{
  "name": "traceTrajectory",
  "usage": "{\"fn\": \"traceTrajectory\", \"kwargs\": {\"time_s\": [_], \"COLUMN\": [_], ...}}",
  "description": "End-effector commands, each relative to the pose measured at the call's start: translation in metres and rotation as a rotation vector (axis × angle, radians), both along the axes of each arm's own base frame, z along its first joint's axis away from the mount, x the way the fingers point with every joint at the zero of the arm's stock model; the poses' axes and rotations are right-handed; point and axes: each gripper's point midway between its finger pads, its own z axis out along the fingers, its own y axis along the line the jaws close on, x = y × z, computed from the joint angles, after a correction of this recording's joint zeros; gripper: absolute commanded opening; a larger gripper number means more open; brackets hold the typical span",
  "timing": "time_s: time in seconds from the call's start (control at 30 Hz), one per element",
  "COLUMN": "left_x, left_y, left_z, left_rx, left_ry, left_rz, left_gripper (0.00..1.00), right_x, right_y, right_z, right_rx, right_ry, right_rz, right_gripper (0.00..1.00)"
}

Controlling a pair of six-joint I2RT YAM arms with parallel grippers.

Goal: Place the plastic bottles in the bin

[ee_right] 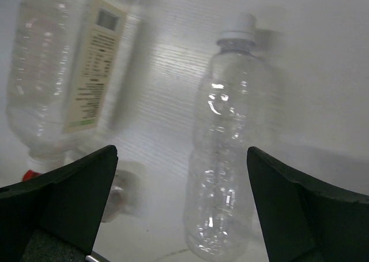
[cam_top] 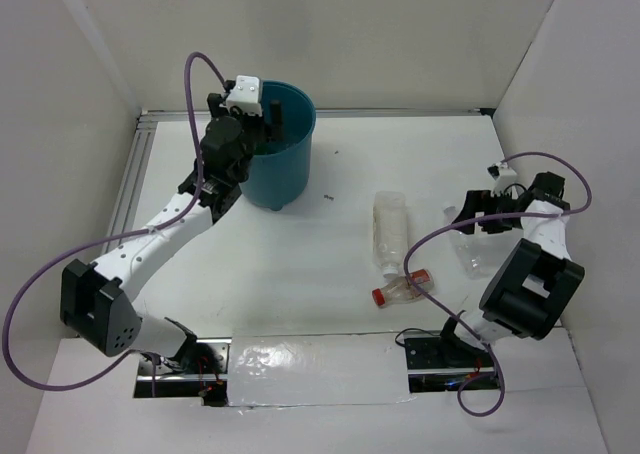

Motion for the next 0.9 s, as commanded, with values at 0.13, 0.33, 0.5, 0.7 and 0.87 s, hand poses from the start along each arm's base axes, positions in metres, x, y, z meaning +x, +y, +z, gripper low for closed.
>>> {"fn": "traceTrajectory", "kwargs": {"time_s": [0.13, 0.33, 0.5, 0.7, 0.87], "left_x": [-0.081, -0.143, -0.195, -0.234, -0.249], "left_y": [-0.074, -0.137, -0.159, -0.159, -0.159], "left_z": [0.061, -0.028, -0.116, -0.178, -0.202], "left_rx": [0.066, 0.003, -0.069, -0.136, -0.228], "left_ry": [-0.098, 0.159, 0.358, 0.510, 0.570], "left_rz": [-0.296, -0.462, -0.540, -0.543, -0.561], "left_gripper": [0.99, 0.98, 0.93, 0.93, 0.93], "right_x": [0.011, 0.017, 0.020, 0.087, 0.140], "right_y": [-0.026, -0.014, -0.016, 0.032, 0.153], "right_z": [-0.048, -0.079, -0.067, 0.066, 0.211], "right_rx": [-0.226, -0.311, -0.350, -0.254, -0.095], "right_ry": [0.103, 0.189, 0.189, -0.146, -0.574], "right_rz": [-0.040, -0.012, -0.003, 0.230, 0.503], "right_gripper": [0.99, 0.89, 0.48, 0.16, 0.16]}}
